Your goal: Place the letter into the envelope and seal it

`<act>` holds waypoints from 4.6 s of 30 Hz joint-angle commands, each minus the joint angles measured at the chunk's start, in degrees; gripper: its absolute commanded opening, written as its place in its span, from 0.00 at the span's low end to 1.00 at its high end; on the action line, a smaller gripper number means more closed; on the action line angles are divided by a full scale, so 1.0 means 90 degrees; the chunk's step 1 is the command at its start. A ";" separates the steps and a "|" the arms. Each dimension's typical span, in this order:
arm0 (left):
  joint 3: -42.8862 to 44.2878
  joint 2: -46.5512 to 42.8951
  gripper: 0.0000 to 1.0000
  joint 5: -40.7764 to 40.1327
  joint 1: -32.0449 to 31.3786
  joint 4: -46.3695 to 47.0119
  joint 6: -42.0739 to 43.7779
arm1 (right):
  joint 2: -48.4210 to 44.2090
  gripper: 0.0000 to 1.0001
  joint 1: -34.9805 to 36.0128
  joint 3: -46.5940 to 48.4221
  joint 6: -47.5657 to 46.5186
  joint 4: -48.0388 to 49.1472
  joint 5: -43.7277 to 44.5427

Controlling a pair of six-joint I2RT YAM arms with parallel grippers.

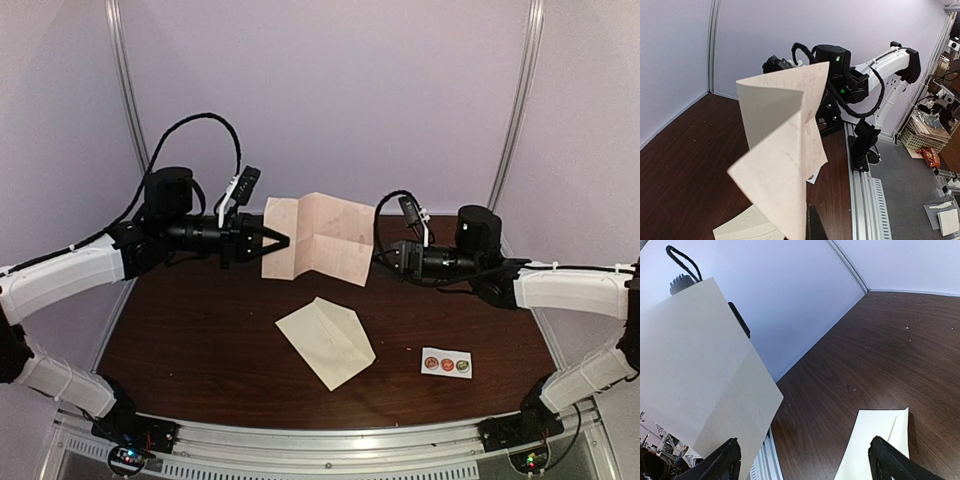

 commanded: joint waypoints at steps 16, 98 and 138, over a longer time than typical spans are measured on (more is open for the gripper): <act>-0.0015 0.0122 0.00 0.0402 -0.0043 0.0359 -0.0085 | 0.0464 0.94 0.1065 0.0561 0.0421 0.1658 0.0236; -0.0190 -0.0211 0.75 -0.0006 -0.0174 0.0499 -0.0018 | -0.0061 0.00 0.1450 0.1352 -0.0327 -0.0300 0.0839; -0.0456 -0.0297 0.00 0.0013 -0.0306 0.1121 -0.0462 | 0.0372 0.10 0.1782 0.0622 0.0336 0.1534 0.0405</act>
